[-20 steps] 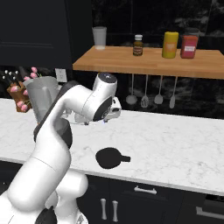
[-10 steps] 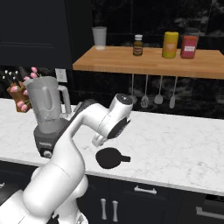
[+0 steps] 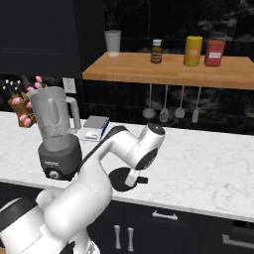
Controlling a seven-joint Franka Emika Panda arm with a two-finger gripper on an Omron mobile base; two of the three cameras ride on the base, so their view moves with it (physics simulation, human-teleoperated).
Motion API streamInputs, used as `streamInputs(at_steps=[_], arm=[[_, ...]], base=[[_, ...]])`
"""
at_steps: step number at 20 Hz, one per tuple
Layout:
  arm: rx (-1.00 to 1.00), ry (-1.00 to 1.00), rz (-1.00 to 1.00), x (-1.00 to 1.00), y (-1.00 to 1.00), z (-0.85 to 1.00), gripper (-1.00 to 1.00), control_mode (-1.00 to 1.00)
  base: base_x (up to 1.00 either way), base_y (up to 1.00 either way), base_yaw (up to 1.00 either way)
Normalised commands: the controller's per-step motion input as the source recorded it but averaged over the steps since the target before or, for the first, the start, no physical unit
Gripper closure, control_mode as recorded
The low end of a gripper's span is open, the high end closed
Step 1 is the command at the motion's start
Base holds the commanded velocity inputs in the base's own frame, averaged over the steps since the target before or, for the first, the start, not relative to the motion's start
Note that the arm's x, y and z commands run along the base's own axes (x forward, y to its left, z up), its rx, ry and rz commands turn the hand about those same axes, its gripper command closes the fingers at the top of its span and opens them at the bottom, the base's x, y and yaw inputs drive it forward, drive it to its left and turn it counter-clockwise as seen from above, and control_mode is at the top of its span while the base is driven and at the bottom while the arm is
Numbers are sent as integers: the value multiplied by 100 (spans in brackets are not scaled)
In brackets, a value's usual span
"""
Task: Close the lid blender by securely placing the lid on top.
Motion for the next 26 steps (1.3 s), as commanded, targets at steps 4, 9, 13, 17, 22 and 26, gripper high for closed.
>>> streamInputs(at_steps=[4,9,13,17,22,26], arm=[[0,-4,24,0,-26,-41,-100,-100],[0,-2,10,10,1,-40,-100,-100],[0,0,0,34,11,-39,-100,-100],[0,0,-2,47,0,-26,-100,-100],[0,0,-1,42,0,-24,-100,-100],[0,0,0,34,0,-24,-100,-100]], base=[[0,0,0],[0,0,0],[0,0,0],[0,0,0],[0,0,0],[0,0,0]])
